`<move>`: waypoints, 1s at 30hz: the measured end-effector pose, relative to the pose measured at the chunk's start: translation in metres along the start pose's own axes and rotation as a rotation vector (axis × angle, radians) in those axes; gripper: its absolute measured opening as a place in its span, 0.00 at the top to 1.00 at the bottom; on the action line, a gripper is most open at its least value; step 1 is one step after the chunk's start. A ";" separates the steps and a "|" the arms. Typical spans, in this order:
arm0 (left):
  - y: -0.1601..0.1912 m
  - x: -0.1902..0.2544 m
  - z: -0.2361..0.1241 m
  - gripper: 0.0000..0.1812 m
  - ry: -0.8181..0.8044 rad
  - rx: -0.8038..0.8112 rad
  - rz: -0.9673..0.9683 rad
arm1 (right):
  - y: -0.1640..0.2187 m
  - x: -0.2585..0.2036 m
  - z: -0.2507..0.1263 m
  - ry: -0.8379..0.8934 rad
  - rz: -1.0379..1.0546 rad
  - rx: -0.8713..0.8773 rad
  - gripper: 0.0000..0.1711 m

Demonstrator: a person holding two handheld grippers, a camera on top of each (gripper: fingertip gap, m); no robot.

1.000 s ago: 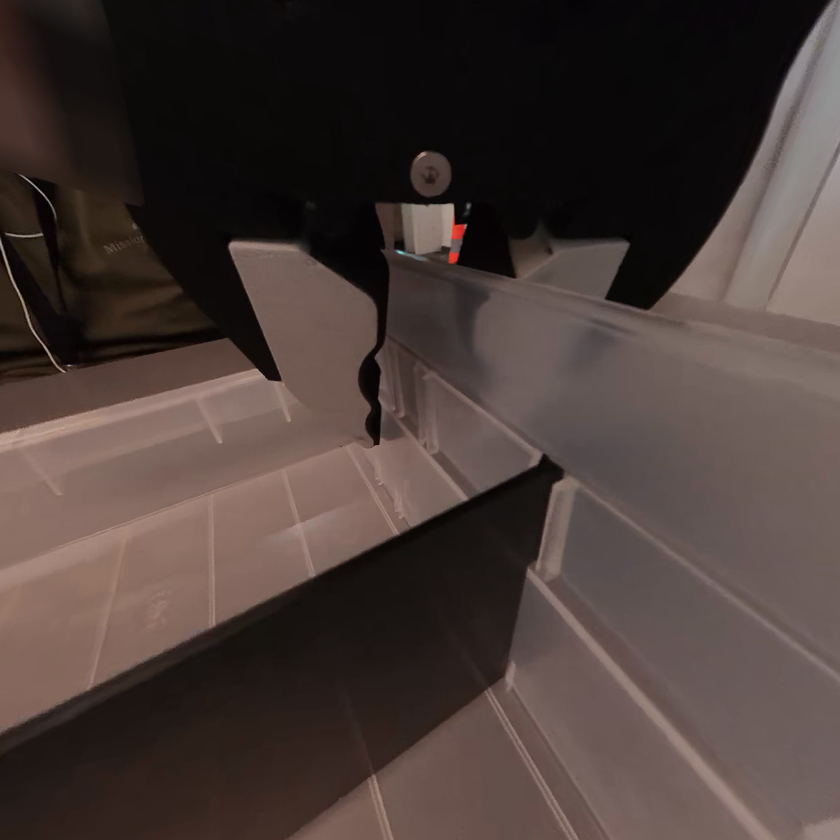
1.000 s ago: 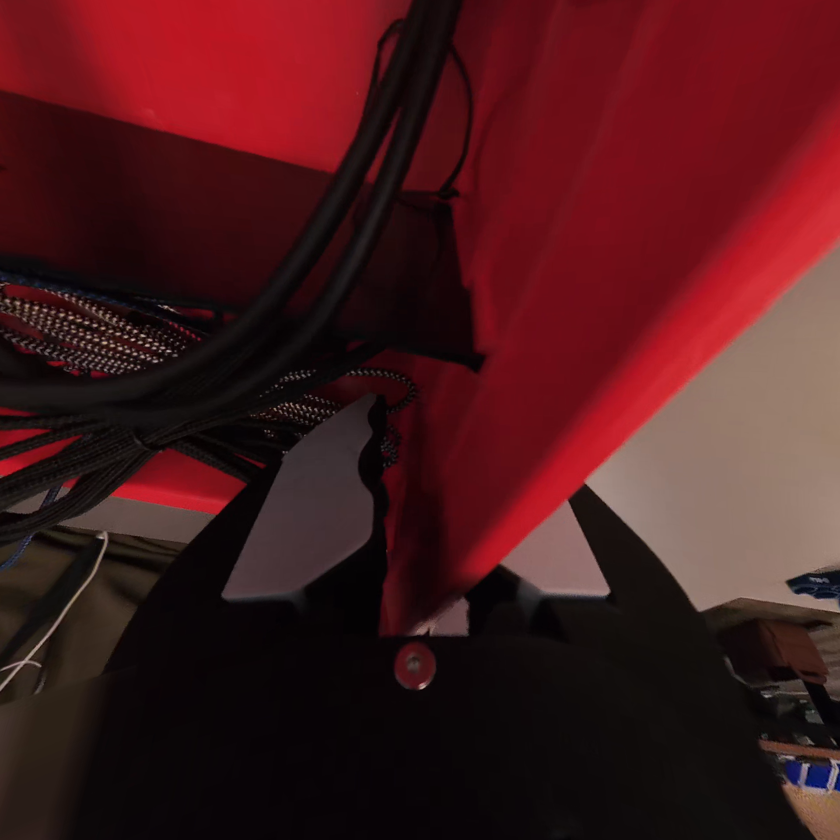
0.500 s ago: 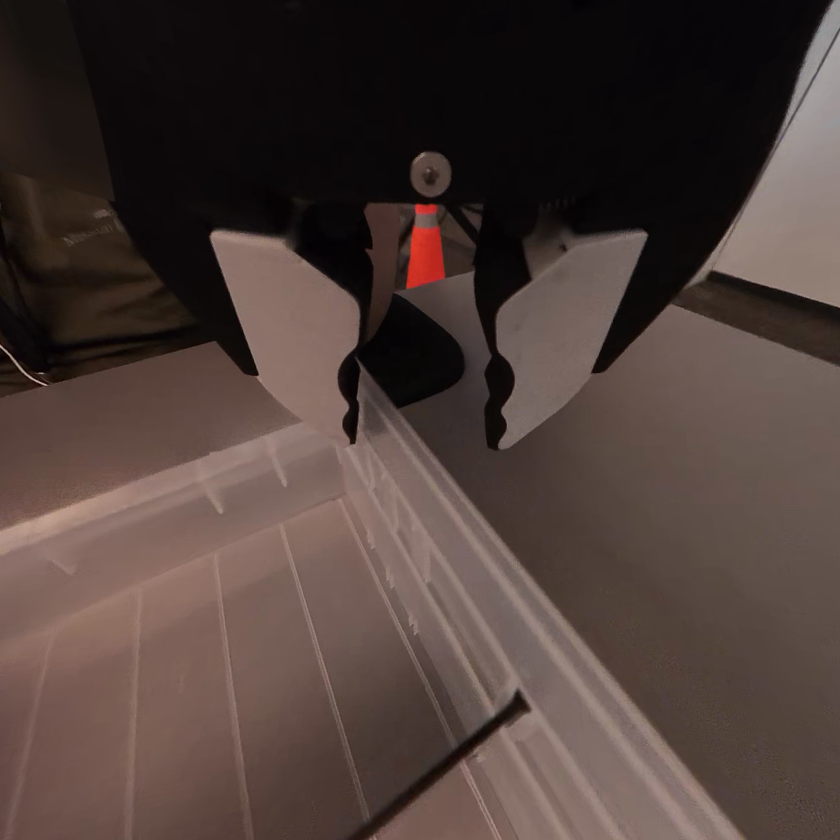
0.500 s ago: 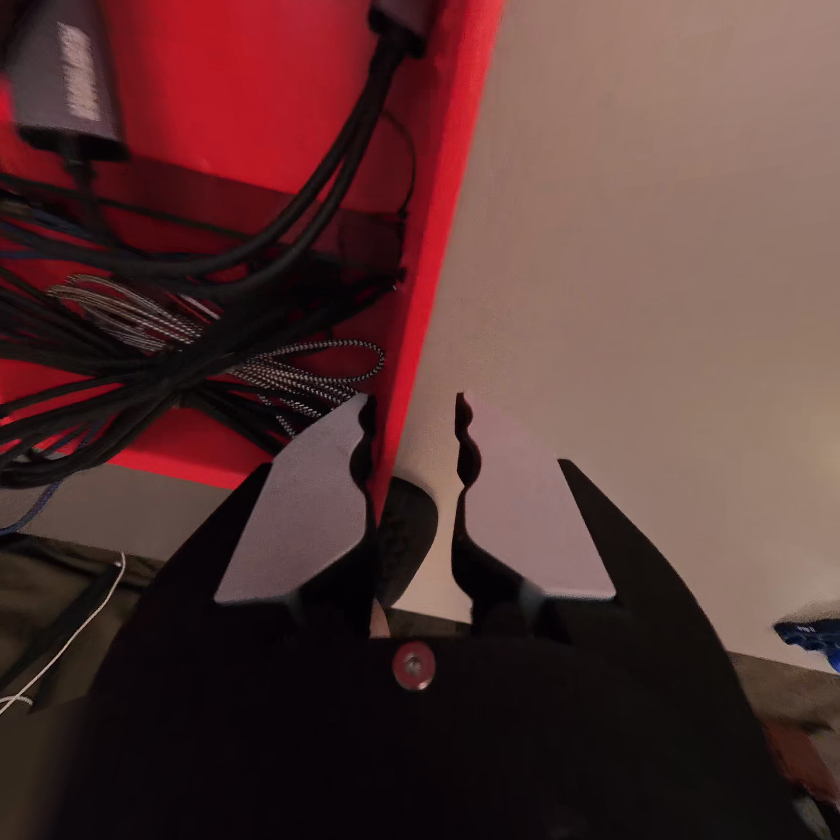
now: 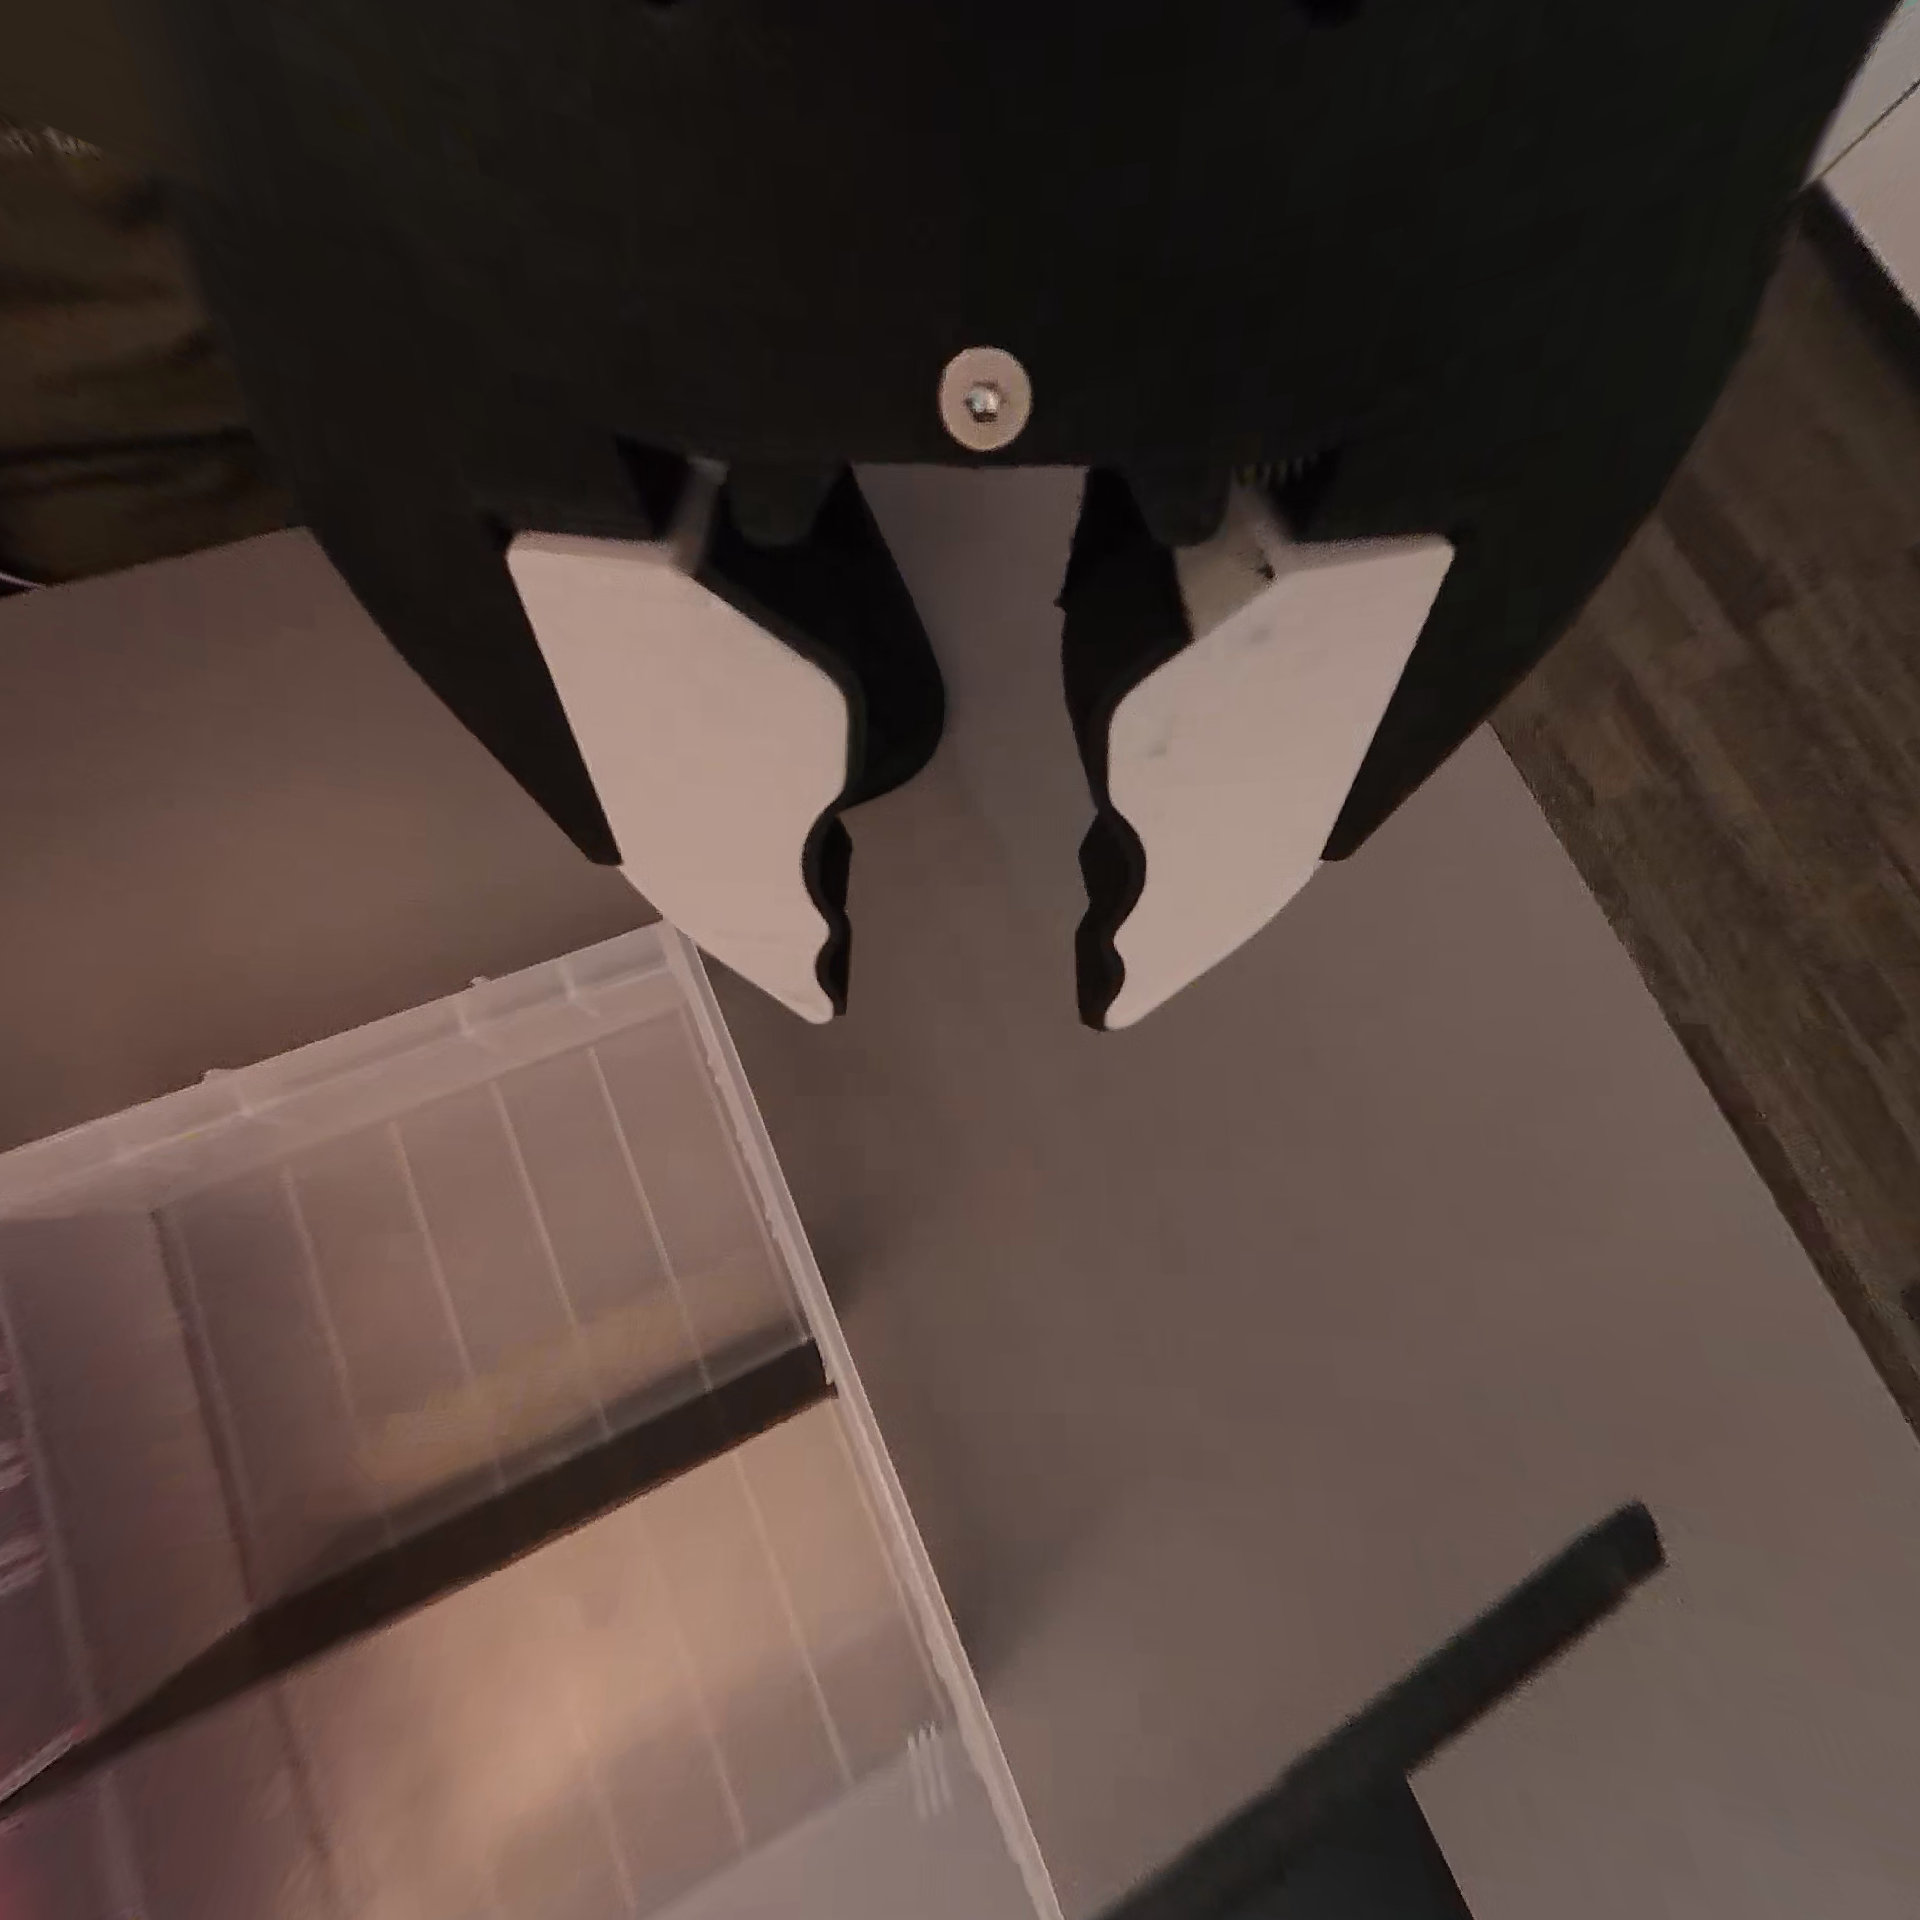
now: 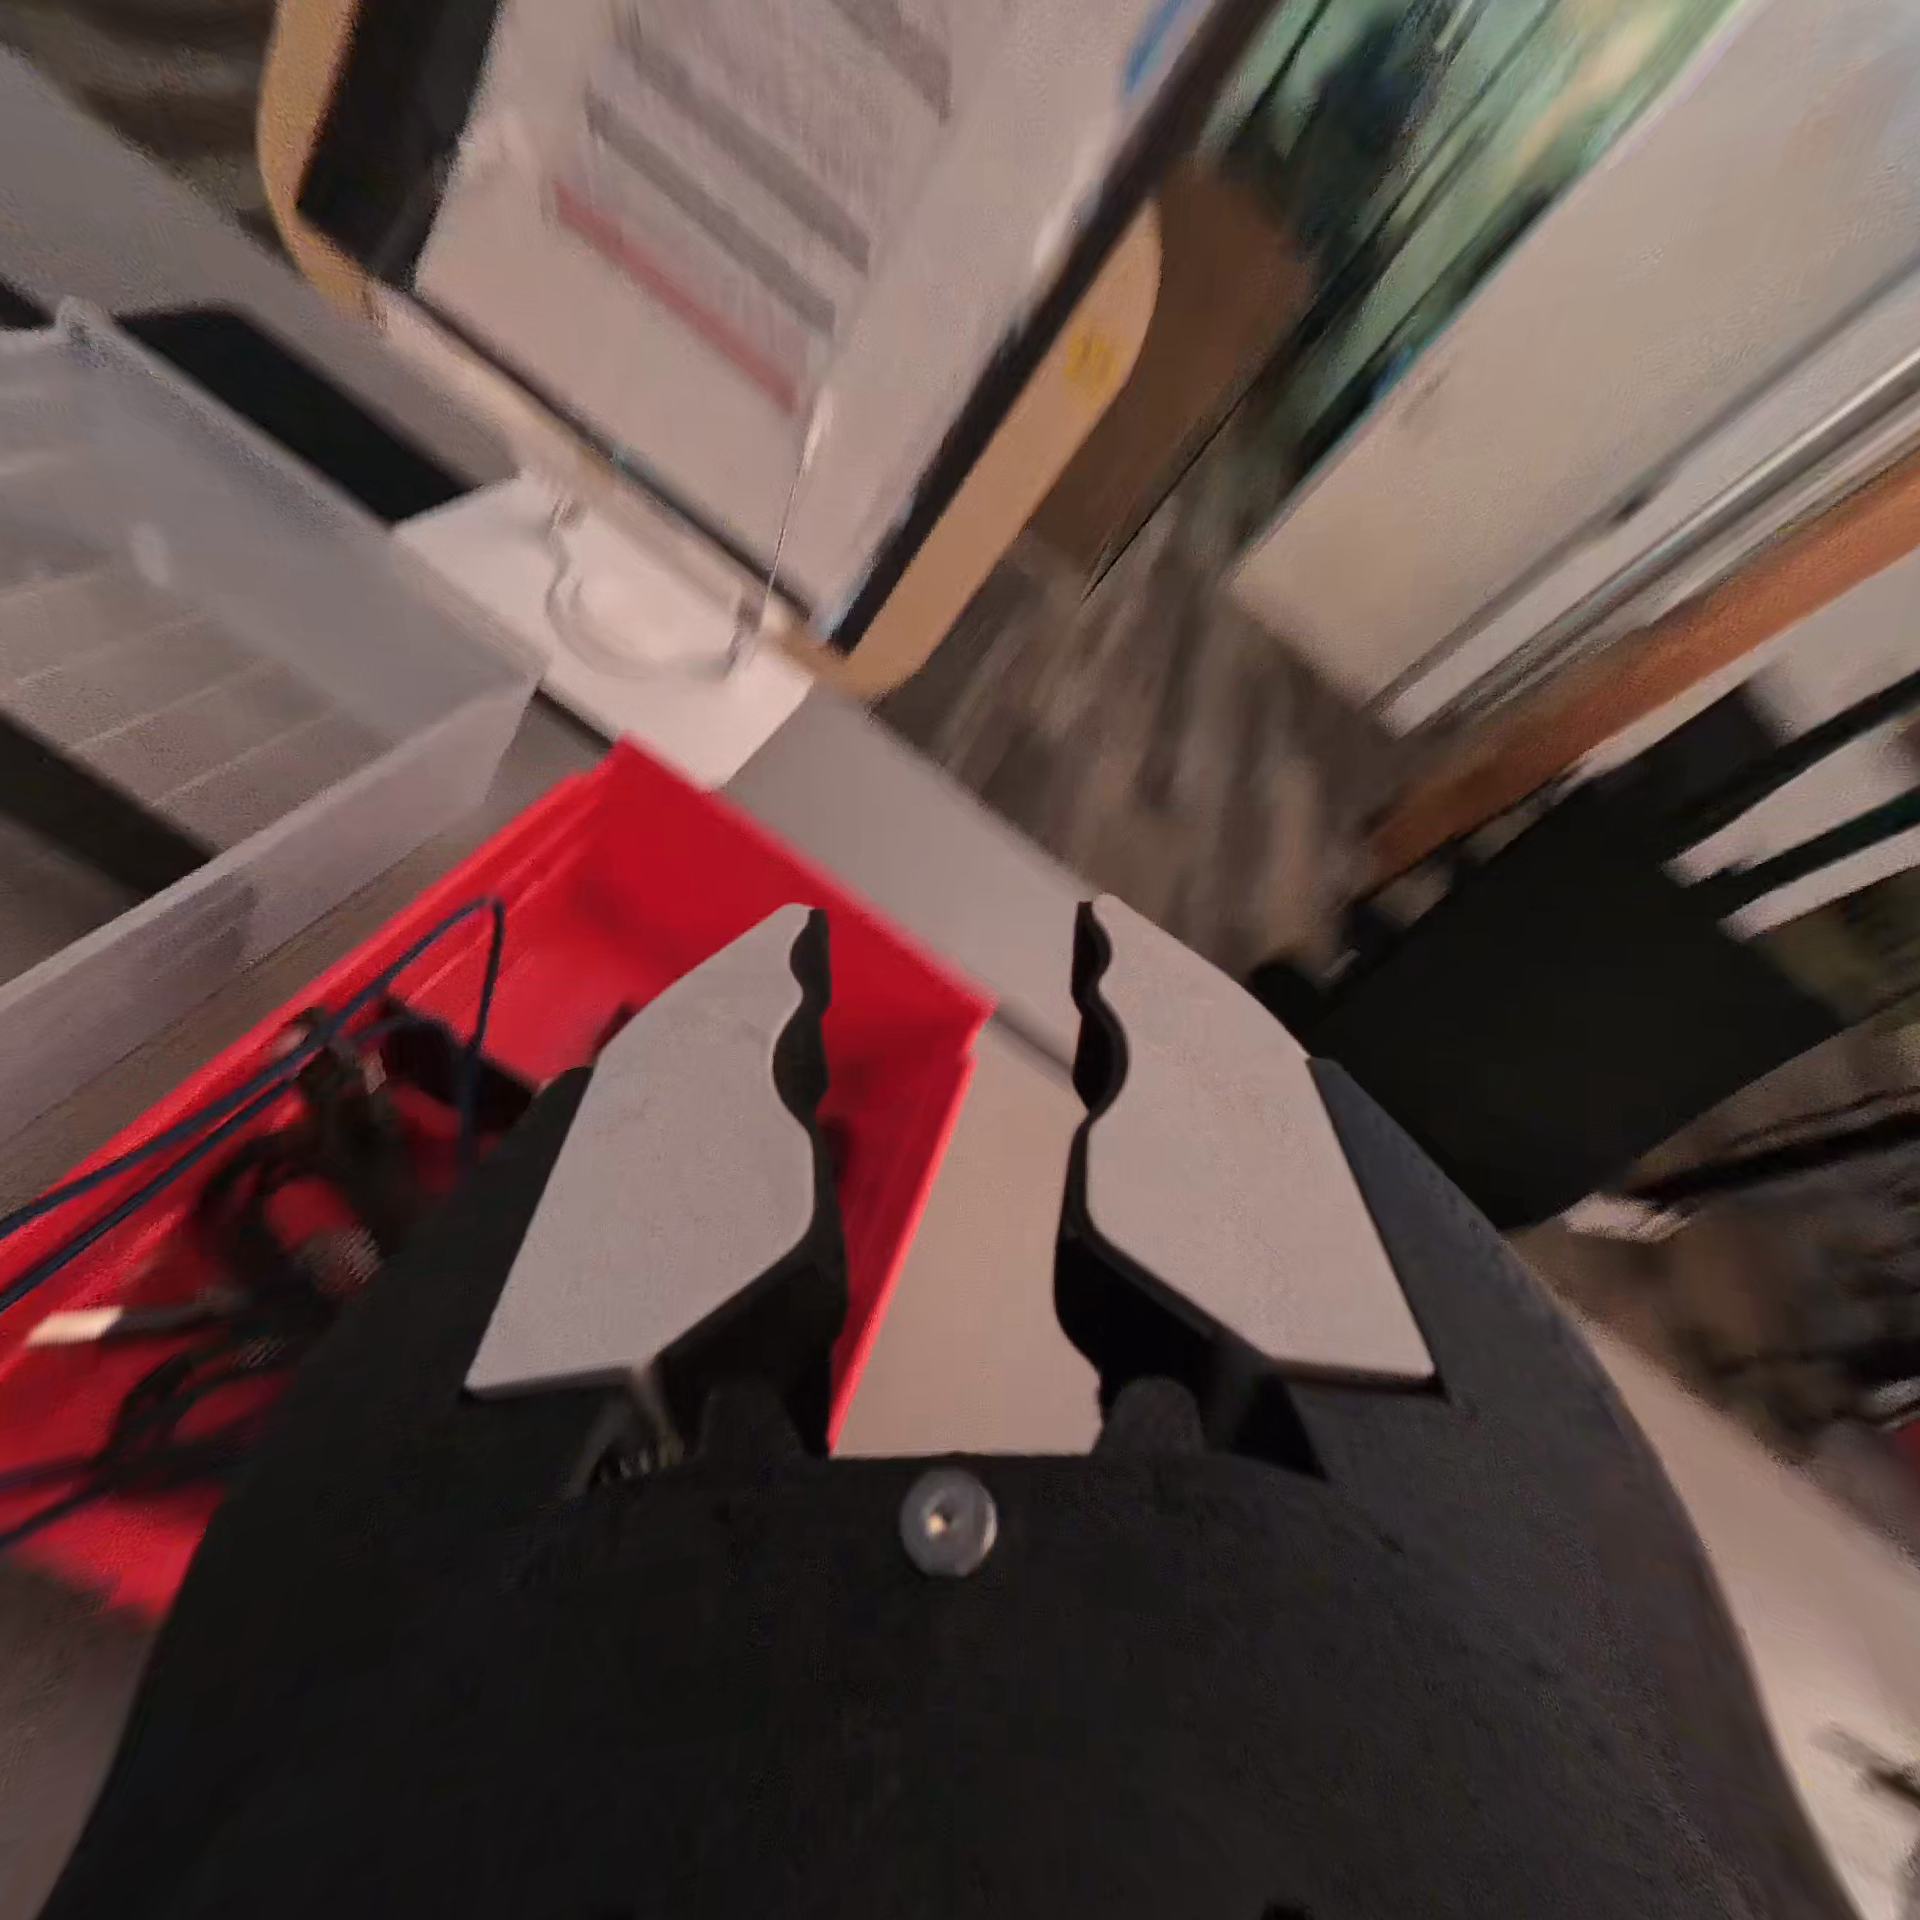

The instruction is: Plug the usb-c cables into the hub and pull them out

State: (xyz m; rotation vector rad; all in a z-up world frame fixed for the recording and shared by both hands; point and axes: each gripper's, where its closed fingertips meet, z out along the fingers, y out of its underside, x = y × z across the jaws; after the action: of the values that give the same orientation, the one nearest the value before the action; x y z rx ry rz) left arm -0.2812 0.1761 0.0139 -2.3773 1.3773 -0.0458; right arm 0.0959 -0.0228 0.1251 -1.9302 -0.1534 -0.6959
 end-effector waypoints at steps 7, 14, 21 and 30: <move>-0.004 0.004 -0.020 0.79 -0.007 0.109 0.043 | -0.053 -0.136 0.001 -0.438 -0.002 0.239 0.65; -0.001 0.007 -0.023 0.79 0.014 0.119 0.066 | -0.010 -0.227 0.061 -0.832 0.078 -0.425 0.64; -0.002 0.013 -0.023 0.79 0.031 0.126 0.105 | 0.033 -0.236 0.092 -0.789 0.159 -0.829 0.69; -0.002 0.019 -0.024 0.78 0.046 0.134 0.143 | 0.057 -0.264 0.091 -0.791 0.326 -1.037 0.68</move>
State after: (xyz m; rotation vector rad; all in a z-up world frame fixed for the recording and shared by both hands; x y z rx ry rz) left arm -0.2752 0.1536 0.0332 -2.1767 1.5121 -0.1492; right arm -0.0627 0.0818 -0.0875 -3.0444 0.0657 0.3522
